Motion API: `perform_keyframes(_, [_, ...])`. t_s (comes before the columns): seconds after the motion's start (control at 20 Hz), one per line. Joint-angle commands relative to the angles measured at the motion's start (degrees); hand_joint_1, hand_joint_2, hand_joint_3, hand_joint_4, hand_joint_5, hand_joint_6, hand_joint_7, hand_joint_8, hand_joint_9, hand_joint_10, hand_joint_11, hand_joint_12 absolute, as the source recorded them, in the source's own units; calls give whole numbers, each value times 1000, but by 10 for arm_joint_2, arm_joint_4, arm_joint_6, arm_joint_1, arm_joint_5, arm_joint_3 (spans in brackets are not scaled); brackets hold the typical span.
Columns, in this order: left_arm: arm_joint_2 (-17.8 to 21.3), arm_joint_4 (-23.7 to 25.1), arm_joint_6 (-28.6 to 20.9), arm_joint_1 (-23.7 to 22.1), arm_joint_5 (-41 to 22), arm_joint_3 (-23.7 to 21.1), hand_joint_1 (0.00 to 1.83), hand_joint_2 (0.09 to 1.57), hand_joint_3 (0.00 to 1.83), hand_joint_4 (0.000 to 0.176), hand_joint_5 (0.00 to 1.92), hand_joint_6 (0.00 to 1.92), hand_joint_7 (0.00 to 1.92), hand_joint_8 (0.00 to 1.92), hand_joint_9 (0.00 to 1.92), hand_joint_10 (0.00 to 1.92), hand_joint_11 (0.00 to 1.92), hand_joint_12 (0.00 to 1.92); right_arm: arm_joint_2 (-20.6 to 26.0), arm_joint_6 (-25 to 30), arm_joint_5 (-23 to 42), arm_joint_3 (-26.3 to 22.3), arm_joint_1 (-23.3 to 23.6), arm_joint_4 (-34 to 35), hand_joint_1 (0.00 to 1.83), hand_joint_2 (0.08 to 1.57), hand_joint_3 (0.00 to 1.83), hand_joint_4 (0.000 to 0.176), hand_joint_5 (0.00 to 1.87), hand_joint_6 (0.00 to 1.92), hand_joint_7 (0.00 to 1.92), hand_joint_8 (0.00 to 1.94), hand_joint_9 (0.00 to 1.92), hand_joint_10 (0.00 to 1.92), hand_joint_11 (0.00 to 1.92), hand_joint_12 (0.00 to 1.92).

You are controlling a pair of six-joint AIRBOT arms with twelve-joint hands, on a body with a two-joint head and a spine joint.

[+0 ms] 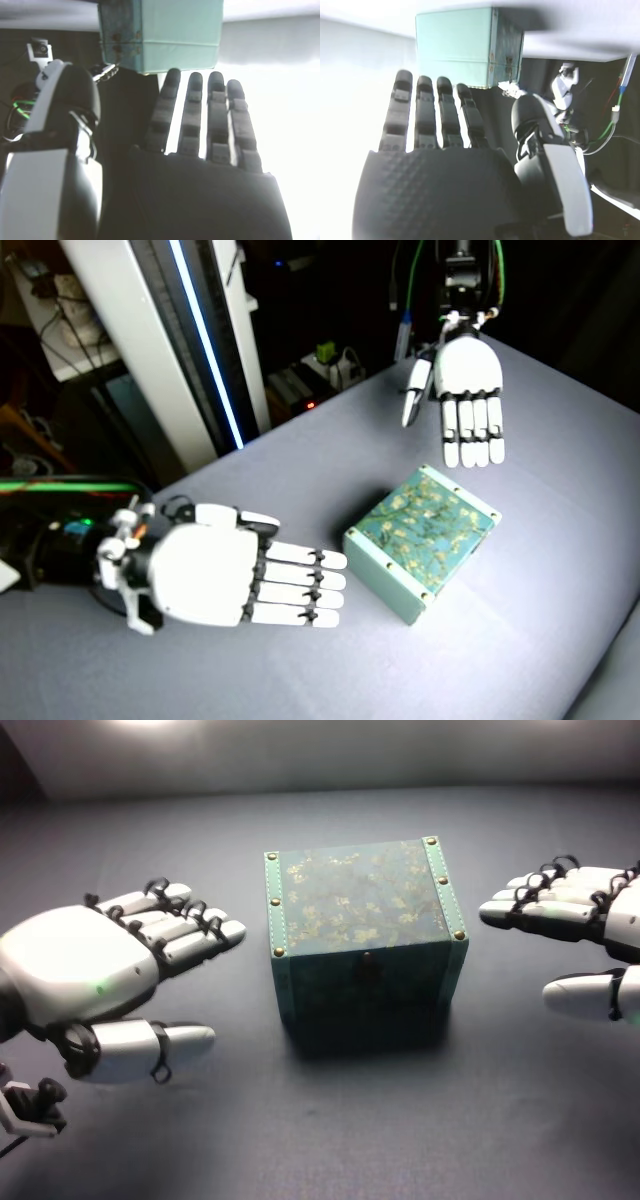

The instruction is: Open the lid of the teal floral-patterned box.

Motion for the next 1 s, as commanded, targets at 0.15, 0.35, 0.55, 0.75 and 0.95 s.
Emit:
perform_keyframes(0.15, [-11,8,-4,-15,-45,6,0,1390,3,0,0,0,0,0,44,0,36,20,-7,11,36,9,21,-6,0,1375,0,1,39,0,62,0,91,1,136,127])
perform_keyframes(0.35, [-20,29,-27,-19,-32,14,0,1365,0,0,0,0,0,0,0,0,26,15,-13,12,31,12,25,-13,0,1287,0,99,0,0,18,1,154,10,200,353])
perform_keyframes(0.55, [-27,33,-28,-26,-22,21,0,1378,0,0,0,0,0,0,10,3,50,27,-16,13,29,14,25,-14,0,1260,0,95,0,0,28,1,96,0,1,646])
perform_keyframes(0.75, [-33,33,-28,-27,-12,28,0,1375,0,0,0,0,0,0,0,0,16,13,-22,13,17,17,25,-20,0,1221,3,0,14,0,35,0,32,0,42,157])
perform_keyframes(0.95, [-39,34,-28,-32,-7,32,0,1367,0,0,0,0,0,0,15,5,13,12,-24,13,9,19,25,-23,0,1232,6,3,0,0,0,0,0,0,39,152])
